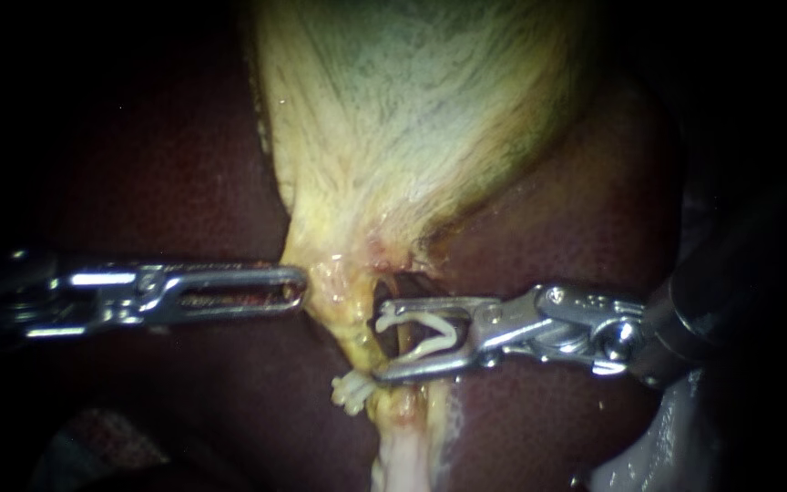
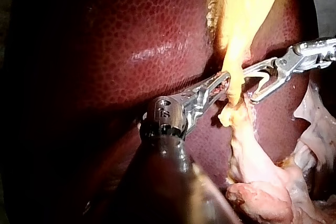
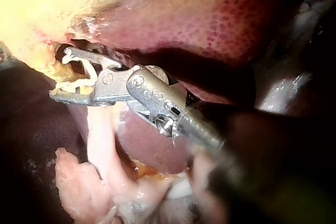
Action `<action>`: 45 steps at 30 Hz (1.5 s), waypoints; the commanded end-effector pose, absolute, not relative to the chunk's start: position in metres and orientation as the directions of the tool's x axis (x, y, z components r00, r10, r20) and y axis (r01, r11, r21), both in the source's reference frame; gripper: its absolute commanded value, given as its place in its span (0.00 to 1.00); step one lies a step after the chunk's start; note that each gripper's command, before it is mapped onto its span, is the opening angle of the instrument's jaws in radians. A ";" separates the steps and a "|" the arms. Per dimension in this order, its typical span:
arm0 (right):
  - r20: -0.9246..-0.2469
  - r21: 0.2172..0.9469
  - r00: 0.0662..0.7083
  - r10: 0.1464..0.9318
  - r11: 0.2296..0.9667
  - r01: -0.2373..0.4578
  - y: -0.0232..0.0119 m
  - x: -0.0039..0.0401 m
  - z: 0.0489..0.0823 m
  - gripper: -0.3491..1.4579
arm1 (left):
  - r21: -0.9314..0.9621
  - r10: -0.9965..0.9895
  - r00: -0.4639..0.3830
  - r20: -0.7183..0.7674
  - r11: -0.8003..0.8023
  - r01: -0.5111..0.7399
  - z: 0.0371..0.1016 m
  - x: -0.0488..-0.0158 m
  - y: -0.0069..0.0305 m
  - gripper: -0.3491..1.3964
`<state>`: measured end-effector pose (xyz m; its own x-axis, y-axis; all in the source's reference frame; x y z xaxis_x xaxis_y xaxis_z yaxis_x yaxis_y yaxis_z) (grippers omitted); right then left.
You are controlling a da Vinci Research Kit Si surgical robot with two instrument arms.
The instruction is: Clipping third clip left tube
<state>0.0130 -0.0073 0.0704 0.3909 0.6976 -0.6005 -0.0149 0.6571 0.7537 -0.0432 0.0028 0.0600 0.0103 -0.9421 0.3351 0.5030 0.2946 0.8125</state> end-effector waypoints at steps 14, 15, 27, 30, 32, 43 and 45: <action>-0.610 0.757 0.370 0.700 0.653 0.012 -0.0093 0.0167 0.0704 0.47 | 0.810 -0.942 0.007 0.336 0.293 0.508 0.0603 -0.0440 0.0029 0.00; -0.611 0.758 0.366 0.702 0.652 0.016 -0.0093 0.0170 0.0703 0.47 | 0.810 -0.942 0.006 0.336 0.293 0.509 0.0603 -0.0441 0.0029 0.00; -0.614 0.766 0.333 0.716 0.642 0.033 -0.0088 0.0185 0.0697 0.47 | 0.811 -0.942 0.008 0.336 0.293 0.506 0.0604 -0.0444 0.0029 0.00; -0.614 0.769 0.323 0.721 0.638 0.038 -0.0085 0.0187 0.0694 0.46 | 0.811 -0.942 0.008 0.336 0.293 0.506 0.0604 -0.0444 0.0029 0.00; -0.613 0.771 0.319 0.723 0.636 0.039 -0.0083 0.0187 0.0691 0.46 | 0.811 -0.942 0.008 0.336 0.293 0.506 0.0604 -0.0445 0.0029 0.00; -0.609 0.776 0.310 0.730 0.630 0.042 -0.0076 0.0187 0.0680 0.43 | 0.811 -0.942 0.008 0.336 0.293 0.507 0.0605 -0.0445 0.0029 0.00; -0.609 0.776 0.310 0.730 0.630 0.042 -0.0076 0.0187 0.0680 0.42 | 0.811 -0.942 0.008 0.336 0.293 0.507 0.0605 -0.0445 0.0029 0.00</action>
<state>0.0187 -0.0076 0.0679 0.3100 0.7301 -0.6089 0.0419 0.6294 0.7760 -0.0445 0.0029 0.0605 0.0078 -0.9419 0.3358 0.5063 0.2933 0.8110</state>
